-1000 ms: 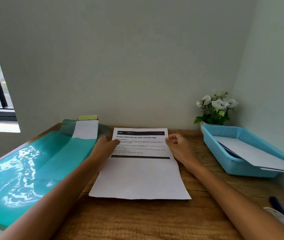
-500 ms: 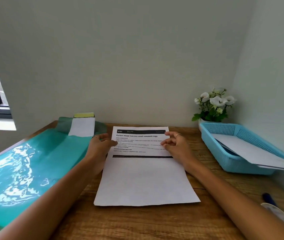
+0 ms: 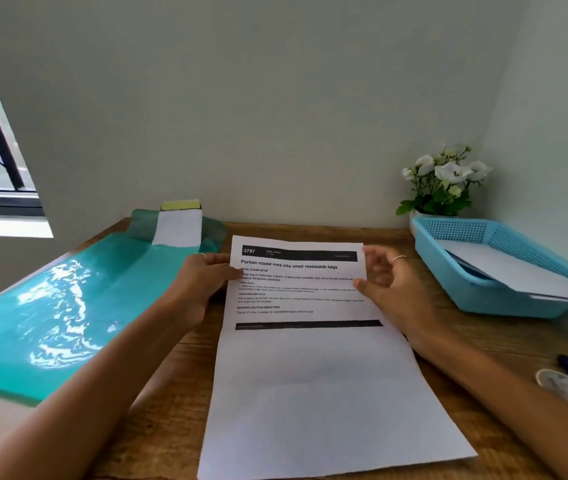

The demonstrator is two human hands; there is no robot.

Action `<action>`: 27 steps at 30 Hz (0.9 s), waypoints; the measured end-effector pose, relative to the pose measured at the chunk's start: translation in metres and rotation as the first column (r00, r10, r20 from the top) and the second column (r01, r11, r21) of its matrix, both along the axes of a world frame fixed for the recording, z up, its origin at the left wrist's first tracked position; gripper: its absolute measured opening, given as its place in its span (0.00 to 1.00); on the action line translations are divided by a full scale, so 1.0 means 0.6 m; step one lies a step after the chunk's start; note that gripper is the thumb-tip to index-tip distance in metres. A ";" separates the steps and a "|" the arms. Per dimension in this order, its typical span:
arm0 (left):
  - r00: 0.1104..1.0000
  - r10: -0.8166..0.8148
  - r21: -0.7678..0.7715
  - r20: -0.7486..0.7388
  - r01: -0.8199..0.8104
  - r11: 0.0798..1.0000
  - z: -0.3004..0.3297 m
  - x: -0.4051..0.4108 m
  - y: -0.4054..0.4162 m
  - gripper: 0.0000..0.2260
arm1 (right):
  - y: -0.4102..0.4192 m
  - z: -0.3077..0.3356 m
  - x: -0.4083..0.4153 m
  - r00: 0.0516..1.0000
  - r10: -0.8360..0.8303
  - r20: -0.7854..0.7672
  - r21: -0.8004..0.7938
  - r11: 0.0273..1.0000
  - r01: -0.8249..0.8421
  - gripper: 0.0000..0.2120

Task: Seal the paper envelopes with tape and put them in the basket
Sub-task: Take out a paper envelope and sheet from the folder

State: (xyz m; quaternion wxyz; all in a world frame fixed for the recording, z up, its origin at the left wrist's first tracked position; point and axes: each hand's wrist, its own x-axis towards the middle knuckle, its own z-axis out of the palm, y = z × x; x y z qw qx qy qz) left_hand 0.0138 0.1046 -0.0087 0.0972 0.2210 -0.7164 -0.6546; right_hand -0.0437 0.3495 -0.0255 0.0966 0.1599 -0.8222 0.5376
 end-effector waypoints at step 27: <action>0.686 -0.563 -0.717 0.461 0.662 0.219 0.035 0.030 -0.013 0.25 | 0.073 0.095 0.008 0.849 0.213 0.483 0.480 0.747 -0.460 0.13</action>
